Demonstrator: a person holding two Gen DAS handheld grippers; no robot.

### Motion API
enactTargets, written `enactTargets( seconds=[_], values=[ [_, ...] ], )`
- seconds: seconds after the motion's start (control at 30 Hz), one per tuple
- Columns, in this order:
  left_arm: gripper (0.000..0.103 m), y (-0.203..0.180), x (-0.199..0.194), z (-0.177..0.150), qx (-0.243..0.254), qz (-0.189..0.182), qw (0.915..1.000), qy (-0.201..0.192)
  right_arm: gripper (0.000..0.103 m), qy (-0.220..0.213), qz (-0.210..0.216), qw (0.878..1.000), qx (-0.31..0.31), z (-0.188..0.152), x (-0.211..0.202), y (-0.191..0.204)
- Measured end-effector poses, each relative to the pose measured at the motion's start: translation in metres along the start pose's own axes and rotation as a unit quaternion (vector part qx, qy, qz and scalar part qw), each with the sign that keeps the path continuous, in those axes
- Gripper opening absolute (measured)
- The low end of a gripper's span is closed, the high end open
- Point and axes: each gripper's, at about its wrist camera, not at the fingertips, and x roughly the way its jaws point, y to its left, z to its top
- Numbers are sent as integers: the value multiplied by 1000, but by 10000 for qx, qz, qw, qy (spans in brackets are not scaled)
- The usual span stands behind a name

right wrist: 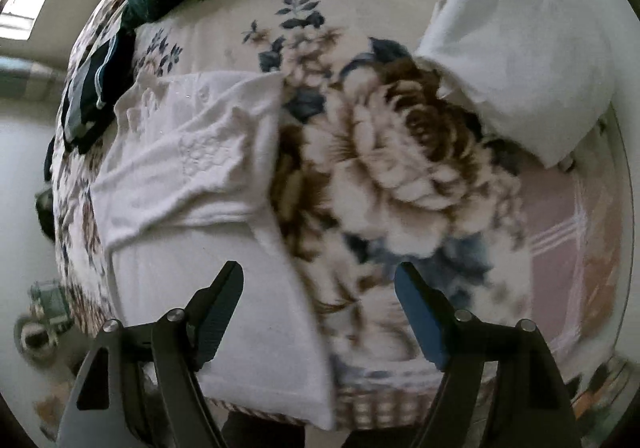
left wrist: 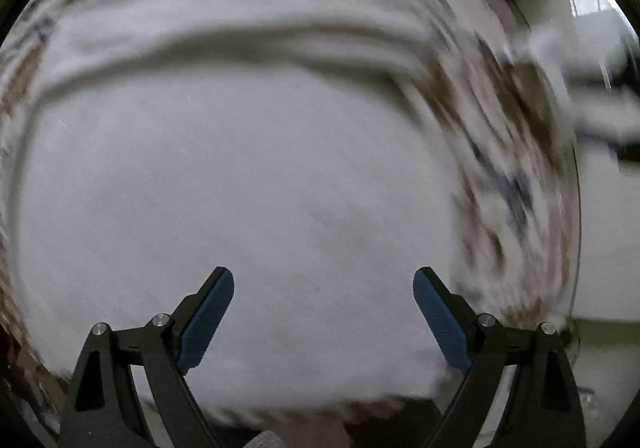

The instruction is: Fold small clothes

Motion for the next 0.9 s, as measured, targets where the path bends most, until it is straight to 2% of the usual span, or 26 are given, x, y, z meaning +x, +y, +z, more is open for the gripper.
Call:
enactTargets(
  seconds=[0.13,0.27,0.3,0.33,0.37,0.4,0.47,0.6,0.67,0.7,0.77,0.8,0.87,0.9],
  values=[
    [92,-64,37,-28,-33,20,9996,278,80,159,198,9994,-253,23,9,-28],
    [90,-88,76,-36,32,670,9972,341,80,290,383,9974,-530,42,29,-33],
    [84,-86,77,-36,-70,740,9970,221,80,321,497,9968,-545,45,35,-31],
    [65,-82,77,-34,-203,778,9968,21,80,338,662,9956,-571,53,44,-27],
    [29,-79,75,-34,-249,826,9962,-86,80,337,764,9949,-573,59,49,-24],
    [15,-75,73,-31,-269,971,9947,-218,80,348,908,9936,-572,67,57,-21],
    [8,-68,65,-28,-312,947,9939,-471,80,331,1210,9908,-515,86,73,-12],
    [6,-59,49,-25,-330,944,9921,-757,80,334,1538,9874,-185,122,109,-3],
    [6,-55,41,-23,-337,945,9913,-847,77,380,1890,9811,181,139,129,-5],
    [6,-54,36,-22,-348,923,9913,-873,74,441,2026,9777,324,145,139,-5],
    [6,-54,30,-21,-394,890,9911,-909,55,617,2204,9723,481,152,155,-2],
    [6,-54,26,-20,-411,859,9911,-935,50,697,2315,9689,532,155,162,-1],
    [6,-58,19,-20,-442,823,9907,-989,16,788,2372,9669,513,155,169,6],
    [6,-56,13,-20,-465,792,9904,-1029,10,747,2346,9680,491,154,168,10]
  ],
)
